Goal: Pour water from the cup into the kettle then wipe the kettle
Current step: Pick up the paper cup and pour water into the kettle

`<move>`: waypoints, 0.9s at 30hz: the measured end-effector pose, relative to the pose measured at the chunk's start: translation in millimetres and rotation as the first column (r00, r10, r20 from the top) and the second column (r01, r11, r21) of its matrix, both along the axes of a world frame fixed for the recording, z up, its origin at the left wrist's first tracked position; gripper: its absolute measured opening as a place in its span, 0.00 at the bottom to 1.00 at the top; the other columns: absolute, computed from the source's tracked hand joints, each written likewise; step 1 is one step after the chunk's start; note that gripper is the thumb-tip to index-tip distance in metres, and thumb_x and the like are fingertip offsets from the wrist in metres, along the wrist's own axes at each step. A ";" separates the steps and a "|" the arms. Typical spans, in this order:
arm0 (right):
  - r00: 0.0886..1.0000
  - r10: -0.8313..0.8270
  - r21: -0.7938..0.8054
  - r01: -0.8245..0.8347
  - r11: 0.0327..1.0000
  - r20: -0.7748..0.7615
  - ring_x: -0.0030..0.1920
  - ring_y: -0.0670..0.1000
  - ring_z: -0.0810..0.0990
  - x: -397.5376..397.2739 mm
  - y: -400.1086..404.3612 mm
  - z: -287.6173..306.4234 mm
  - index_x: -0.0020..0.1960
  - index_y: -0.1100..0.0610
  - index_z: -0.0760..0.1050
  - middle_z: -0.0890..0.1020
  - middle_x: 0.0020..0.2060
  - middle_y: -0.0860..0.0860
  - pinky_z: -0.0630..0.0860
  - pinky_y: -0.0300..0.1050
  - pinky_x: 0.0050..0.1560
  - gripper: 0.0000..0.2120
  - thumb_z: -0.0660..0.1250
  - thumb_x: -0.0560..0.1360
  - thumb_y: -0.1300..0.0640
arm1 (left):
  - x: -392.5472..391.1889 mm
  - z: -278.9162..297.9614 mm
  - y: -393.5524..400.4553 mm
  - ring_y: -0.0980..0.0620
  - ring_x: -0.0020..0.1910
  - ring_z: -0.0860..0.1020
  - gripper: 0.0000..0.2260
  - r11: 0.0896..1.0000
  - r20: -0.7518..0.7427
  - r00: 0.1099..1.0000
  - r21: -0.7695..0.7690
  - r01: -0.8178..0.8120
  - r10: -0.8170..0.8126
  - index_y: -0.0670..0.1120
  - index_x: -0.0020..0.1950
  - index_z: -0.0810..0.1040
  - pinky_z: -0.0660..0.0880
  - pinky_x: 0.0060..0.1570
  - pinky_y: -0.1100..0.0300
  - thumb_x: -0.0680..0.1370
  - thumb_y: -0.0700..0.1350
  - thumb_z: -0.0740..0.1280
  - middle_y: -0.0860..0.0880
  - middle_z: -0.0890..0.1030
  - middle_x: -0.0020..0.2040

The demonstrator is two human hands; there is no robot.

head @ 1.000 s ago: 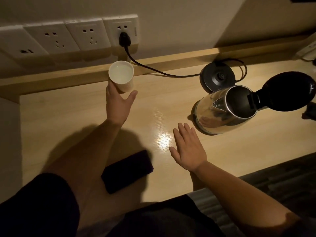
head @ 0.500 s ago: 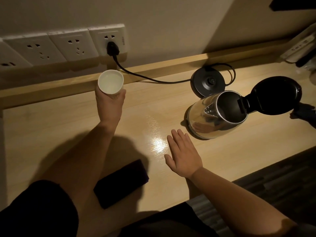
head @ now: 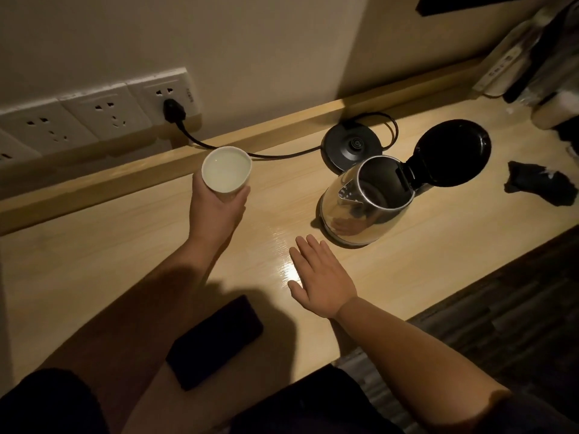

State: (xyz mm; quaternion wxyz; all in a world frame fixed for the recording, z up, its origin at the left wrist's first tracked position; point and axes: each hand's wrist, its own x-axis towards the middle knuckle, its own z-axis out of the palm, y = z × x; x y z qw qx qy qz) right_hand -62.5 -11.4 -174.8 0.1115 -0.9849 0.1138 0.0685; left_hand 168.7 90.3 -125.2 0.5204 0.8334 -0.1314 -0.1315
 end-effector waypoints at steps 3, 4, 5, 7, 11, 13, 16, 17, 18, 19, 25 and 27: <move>1.000 0.001 0.010 -0.001 1.000 -0.016 0.78 0.61 0.54 -0.7 -0.5 0.8 0.77 0.60 0.62 0.60 0.77 0.60 0.49 0.60 0.77 0.32 0.54 0.80 0.42 | -11.7 16.4 -13.2 0.63 0.57 0.66 0.36 0.992 0.033 0.992 0.024 0.120 -0.121 0.59 0.70 0.59 0.63 0.48 0.73 0.68 0.54 0.76 0.60 0.67 0.60; 1.000 0.002 0.014 -0.002 1.000 -0.021 0.78 0.61 0.53 -1.4 -0.2 0.9 0.77 0.60 0.61 0.59 0.78 0.59 0.49 0.60 0.77 0.32 0.53 0.80 0.41 | -15.3 21.3 -17.7 0.62 0.58 0.66 0.36 0.987 0.033 0.987 0.033 0.157 -0.158 0.58 0.70 0.59 0.64 0.50 0.71 0.69 0.54 0.76 0.60 0.67 0.61; 1.000 0.003 0.018 -0.002 1.000 -0.023 0.78 0.61 0.53 -1.7 0.0 1.0 0.78 0.60 0.60 0.59 0.78 0.59 0.49 0.60 0.77 0.32 0.52 0.81 0.41 | -18.9 26.3 -22.4 0.61 0.60 0.66 0.37 0.981 0.028 0.981 0.043 0.190 -0.191 0.58 0.71 0.59 0.65 0.53 0.67 0.69 0.54 0.77 0.59 0.67 0.61; 1.000 0.004 0.026 -0.003 1.000 -0.021 0.78 0.61 0.52 -1.9 -0.5 1.5 0.78 0.59 0.60 0.58 0.78 0.59 0.48 0.60 0.77 0.32 0.51 0.81 0.41 | -25.9 36.3 -31.4 0.60 0.62 0.65 0.39 0.967 0.023 0.968 0.060 0.247 -0.249 0.57 0.72 0.58 0.66 0.57 0.61 0.68 0.53 0.77 0.57 0.68 0.65; 0.999 0.004 0.004 -0.004 1.000 -0.036 0.79 0.59 0.48 -1.5 -1.3 1.0 0.79 0.57 0.56 0.54 0.79 0.57 0.40 0.56 0.76 0.32 0.48 0.81 0.40 | -35.5 57.6 -46.0 0.60 0.62 0.65 0.39 0.925 0.092 0.922 0.097 0.367 -0.376 0.56 0.72 0.59 0.65 0.55 0.63 0.68 0.53 0.77 0.56 0.68 0.66; 0.999 0.005 0.000 -0.005 1.000 -0.041 0.79 0.59 0.47 -2.2 -1.5 0.6 0.80 0.57 0.55 0.53 0.80 0.57 0.39 0.56 0.76 0.32 0.48 0.81 0.40 | -36.6 67.3 -52.4 0.61 0.61 0.65 0.38 0.898 0.127 0.890 0.114 0.426 -0.438 0.55 0.72 0.59 0.64 0.54 0.66 0.68 0.53 0.77 0.58 0.68 0.63; 0.999 0.007 -0.006 -0.007 1.000 -0.039 0.79 0.59 0.46 -3.2 -2.1 -0.4 0.80 0.57 0.53 0.52 0.80 0.57 0.39 0.56 0.76 0.33 0.47 0.81 0.40 | -37.4 78.5 -61.8 0.60 0.60 0.66 0.38 0.869 0.160 0.856 0.157 0.470 -0.492 0.55 0.71 0.60 0.63 0.52 0.67 0.68 0.53 0.77 0.60 0.67 0.60; 0.999 0.009 -0.009 -0.009 1.000 -0.037 0.79 0.59 0.46 -3.3 -2.4 -0.9 0.80 0.57 0.53 0.53 0.80 0.57 0.39 0.56 0.76 0.33 0.47 0.81 0.40 | -37.3 81.5 -64.7 0.60 0.60 0.66 0.38 0.861 0.173 0.845 0.169 0.480 -0.506 0.55 0.71 0.60 0.63 0.51 0.68 0.67 0.53 0.78 0.59 0.67 0.61; 0.999 0.010 -0.011 -0.010 1.000 -0.034 0.79 0.59 0.46 -3.3 -2.7 -1.3 0.80 0.57 0.54 0.53 0.80 0.57 0.39 0.56 0.76 0.33 0.47 0.81 0.40 | -37.3 84.3 -67.5 0.60 0.60 0.66 0.38 0.851 0.185 0.833 0.178 0.494 -0.522 0.55 0.71 0.60 0.62 0.51 0.69 0.67 0.54 0.78 0.59 0.67 0.61; 1.000 0.011 -0.014 -0.011 1.000 -0.029 0.79 0.59 0.46 -3.4 -2.7 -1.6 0.80 0.57 0.54 0.53 0.80 0.57 0.39 0.56 0.76 0.33 0.47 0.81 0.40 | -37.4 87.3 -69.9 0.60 0.60 0.66 0.39 0.840 0.195 0.819 0.187 0.509 -0.539 0.55 0.72 0.60 0.62 0.51 0.69 0.67 0.54 0.78 0.59 0.67 0.62; 1.000 0.009 -0.012 -0.009 1.000 -0.001 0.79 0.59 0.48 -3.6 -3.9 -3.6 0.79 0.57 0.56 0.55 0.79 0.58 0.38 0.55 0.75 0.32 0.48 0.81 0.40 | -40.8 104.1 -81.9 0.59 0.60 0.68 0.38 0.767 0.255 0.725 0.271 0.582 -0.640 0.53 0.72 0.61 0.66 0.53 0.64 0.68 0.51 0.78 0.51 0.70 0.66; 1.000 0.010 -0.012 -0.009 1.000 0.004 0.79 0.59 0.49 -3.7 -3.5 -5.0 0.79 0.57 0.56 0.56 0.79 0.58 0.38 0.55 0.75 0.32 0.48 0.81 0.40 | -41.7 107.4 -84.5 0.58 0.60 0.68 0.37 0.753 0.259 0.709 0.289 0.592 -0.656 0.52 0.72 0.61 0.66 0.53 0.65 0.68 0.50 0.77 0.50 0.70 0.66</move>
